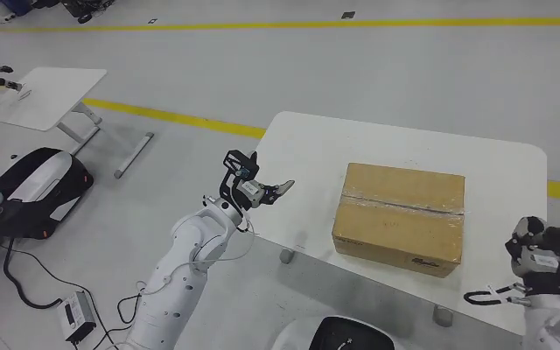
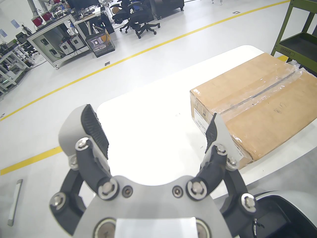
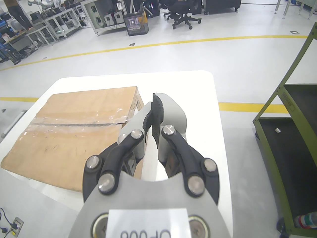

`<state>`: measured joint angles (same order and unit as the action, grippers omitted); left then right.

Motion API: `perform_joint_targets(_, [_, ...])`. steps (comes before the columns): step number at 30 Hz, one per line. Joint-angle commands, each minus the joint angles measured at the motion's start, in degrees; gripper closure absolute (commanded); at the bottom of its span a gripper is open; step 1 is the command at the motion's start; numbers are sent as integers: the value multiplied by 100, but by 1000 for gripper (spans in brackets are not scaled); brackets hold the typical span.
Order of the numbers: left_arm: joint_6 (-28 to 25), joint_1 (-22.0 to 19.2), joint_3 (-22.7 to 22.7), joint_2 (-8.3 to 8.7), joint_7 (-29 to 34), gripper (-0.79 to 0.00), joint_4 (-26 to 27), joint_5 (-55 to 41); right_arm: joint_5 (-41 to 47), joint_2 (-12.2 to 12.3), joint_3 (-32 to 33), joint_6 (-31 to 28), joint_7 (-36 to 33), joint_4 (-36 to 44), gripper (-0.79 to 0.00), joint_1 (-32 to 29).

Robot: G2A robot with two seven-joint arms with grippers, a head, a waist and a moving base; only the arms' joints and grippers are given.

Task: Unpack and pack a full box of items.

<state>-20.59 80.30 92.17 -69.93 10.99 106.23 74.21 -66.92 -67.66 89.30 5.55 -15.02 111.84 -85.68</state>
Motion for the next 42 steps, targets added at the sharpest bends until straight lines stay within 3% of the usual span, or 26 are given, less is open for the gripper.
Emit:
perform_joint_targets(1, [0, 0, 0, 0, 0, -785, 0, 0, -61, -21, -153, 68, 54, -323, 0, 235])
perform_joint_targets(13, [0, 0, 0, 0, 0, -785, 0, 0, -99, -159, -845, 148, 365, -2041, 0, 1221])
perform_joint_targets(18, [0, 0, 0, 0, 0, -785, 0, 0, -228, -215, -1220, -115, 490, -2469, 0, 1439])
perform_joint_targets(37, [0, 0, 0, 0, 0, -785, 0, 0, -557, -409, -2234, -862, 598, -2768, 0, 1990])
perform_joint_targets(42, [0, 0, 0, 0, 0, -785, 0, 0, -620, -413, -2144, -777, 796, -2774, 0, 1953])
